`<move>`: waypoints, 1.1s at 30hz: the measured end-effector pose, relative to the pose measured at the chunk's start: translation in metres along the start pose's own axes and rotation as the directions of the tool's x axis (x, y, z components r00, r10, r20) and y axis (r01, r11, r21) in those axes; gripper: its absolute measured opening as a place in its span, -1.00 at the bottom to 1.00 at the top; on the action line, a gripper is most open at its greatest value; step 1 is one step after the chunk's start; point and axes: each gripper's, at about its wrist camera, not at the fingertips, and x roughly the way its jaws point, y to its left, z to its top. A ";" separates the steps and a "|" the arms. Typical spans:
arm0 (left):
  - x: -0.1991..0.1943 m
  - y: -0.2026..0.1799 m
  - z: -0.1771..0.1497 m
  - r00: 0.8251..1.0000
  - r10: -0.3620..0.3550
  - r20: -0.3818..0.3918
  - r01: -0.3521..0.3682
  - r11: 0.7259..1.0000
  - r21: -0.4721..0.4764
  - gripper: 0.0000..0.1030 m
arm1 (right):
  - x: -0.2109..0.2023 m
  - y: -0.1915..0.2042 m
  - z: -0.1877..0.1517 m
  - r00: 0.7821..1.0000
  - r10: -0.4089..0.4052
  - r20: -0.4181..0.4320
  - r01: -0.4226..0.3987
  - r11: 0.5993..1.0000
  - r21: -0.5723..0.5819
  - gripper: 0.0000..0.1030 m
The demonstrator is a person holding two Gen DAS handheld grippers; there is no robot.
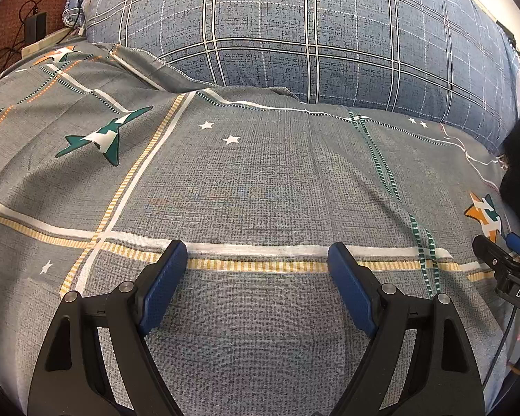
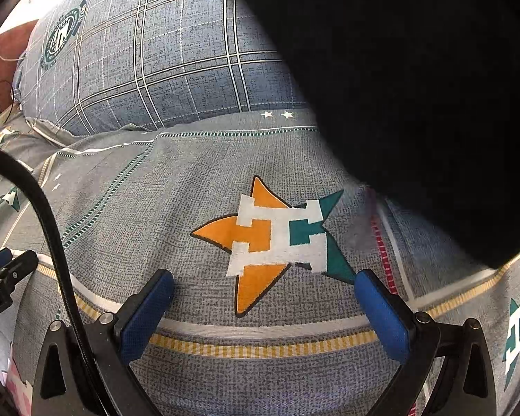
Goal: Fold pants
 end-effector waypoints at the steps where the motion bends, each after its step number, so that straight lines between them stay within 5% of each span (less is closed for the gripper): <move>1: 0.000 0.000 0.000 1.000 0.000 0.000 0.000 1.000 0.000 0.63 | 0.000 0.000 0.000 1.000 0.000 0.000 0.000 1.000 0.000 1.00; 33: -0.002 0.002 -0.001 1.000 -0.002 0.000 0.002 1.000 -0.001 0.63 | 0.001 0.002 0.000 1.000 -0.002 -0.002 0.002 1.000 -0.001 1.00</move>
